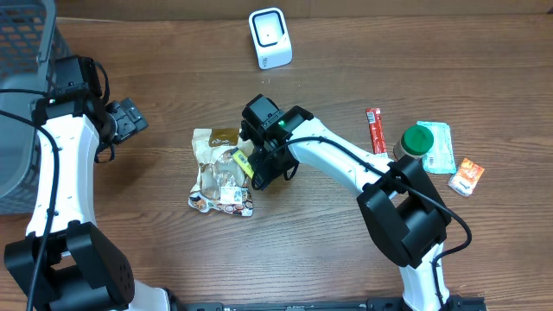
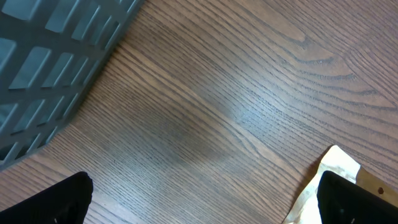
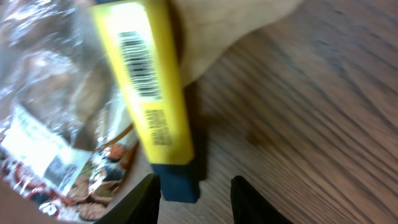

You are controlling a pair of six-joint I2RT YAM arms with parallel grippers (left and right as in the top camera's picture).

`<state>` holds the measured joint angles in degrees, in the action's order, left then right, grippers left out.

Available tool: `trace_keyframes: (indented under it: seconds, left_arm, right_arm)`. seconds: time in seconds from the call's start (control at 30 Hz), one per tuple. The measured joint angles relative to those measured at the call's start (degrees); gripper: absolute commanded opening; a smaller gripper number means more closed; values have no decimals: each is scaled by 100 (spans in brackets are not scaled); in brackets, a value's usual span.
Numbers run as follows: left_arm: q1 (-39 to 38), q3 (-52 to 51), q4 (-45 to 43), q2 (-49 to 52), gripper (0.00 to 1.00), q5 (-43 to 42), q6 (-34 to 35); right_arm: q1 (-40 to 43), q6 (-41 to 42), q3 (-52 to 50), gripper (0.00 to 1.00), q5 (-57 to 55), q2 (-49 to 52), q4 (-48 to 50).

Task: Scan the item barcode
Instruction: 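Lift the highlighter and pull it out from the bag, then carry the highlighter up toward the white scanner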

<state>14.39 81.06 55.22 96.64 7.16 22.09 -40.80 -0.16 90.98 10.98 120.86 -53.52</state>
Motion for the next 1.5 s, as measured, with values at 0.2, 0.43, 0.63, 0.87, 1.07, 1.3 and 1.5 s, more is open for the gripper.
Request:
trace_keyframes:
  seconds: [0.2, 0.43, 0.63, 0.87, 1.07, 1.3, 1.5]
  left_arm:
    - [0, 0, 0, 0, 100, 0, 0]
    - [0, 0, 0, 0, 100, 0, 0]
    - [0, -2, 0, 0, 100, 0, 0]
    - [0, -2, 0, 0, 100, -2, 0]
    - [0, -2, 0, 0, 100, 0, 0]
    - [0, -2, 0, 0, 100, 0, 0]
    - [0, -2, 0, 0, 100, 0, 0]
  right_arm:
    - [37, -767, -46, 38, 673, 0, -20]
    - [505, -1480, -63, 38, 1440, 0, -24]
    - [977, -1803, -85, 41, 1980, 0, 98]
    - [1023, -1910, -767, 44, 2415, 0, 1102]
    - [1021, -1932, -1598, 50, 3053, 0, 2133]
    - [1021, -1930, -1744, 50, 3331, -2, 2455]
    - [999, -1934, -1755, 46, 3530, -2, 2500]
